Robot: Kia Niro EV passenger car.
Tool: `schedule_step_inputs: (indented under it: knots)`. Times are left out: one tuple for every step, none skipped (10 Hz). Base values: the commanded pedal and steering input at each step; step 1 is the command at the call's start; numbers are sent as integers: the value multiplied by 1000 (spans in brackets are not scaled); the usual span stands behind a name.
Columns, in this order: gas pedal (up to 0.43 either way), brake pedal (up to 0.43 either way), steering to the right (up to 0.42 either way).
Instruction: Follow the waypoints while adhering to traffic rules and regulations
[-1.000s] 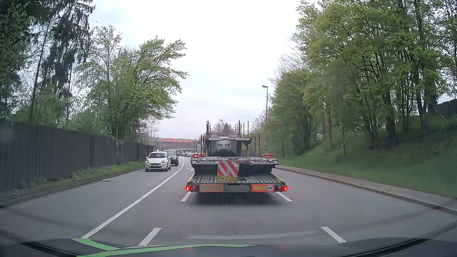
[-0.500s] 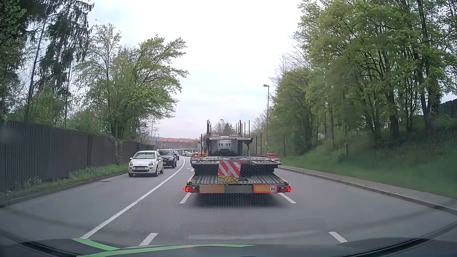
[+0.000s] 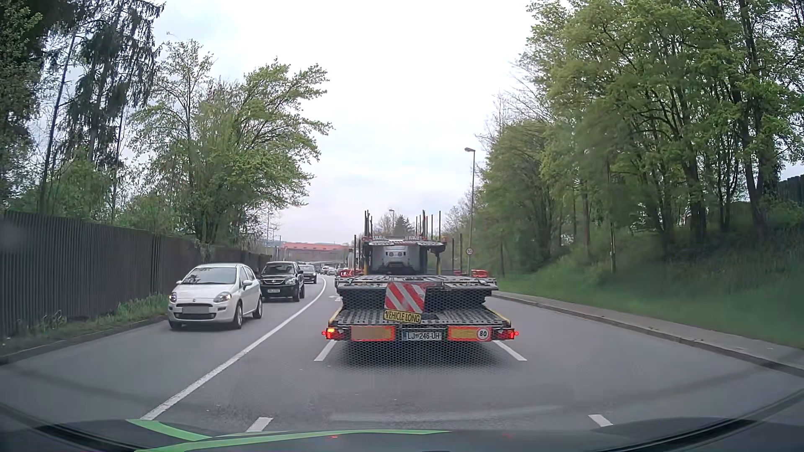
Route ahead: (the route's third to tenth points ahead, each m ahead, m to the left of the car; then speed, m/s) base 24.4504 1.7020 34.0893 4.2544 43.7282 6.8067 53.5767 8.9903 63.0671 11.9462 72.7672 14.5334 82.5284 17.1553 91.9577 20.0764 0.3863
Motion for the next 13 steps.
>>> schedule_step_inputs:
  knots:
    - [0, 177, -27]
    - [0, 177, -27]
    - [0, 177, -27]
    - [0, 177, -27]
    - [0, 177, -27]
    - [0, 177, -27]
    - [0, 177, -27]
    - [0, 183, -27]
    - [0, 183, -27]
    - [0, 183, -27]
    - [0, 183, -27]
    - [0, 183, -27]
    - [0, 183, -27]
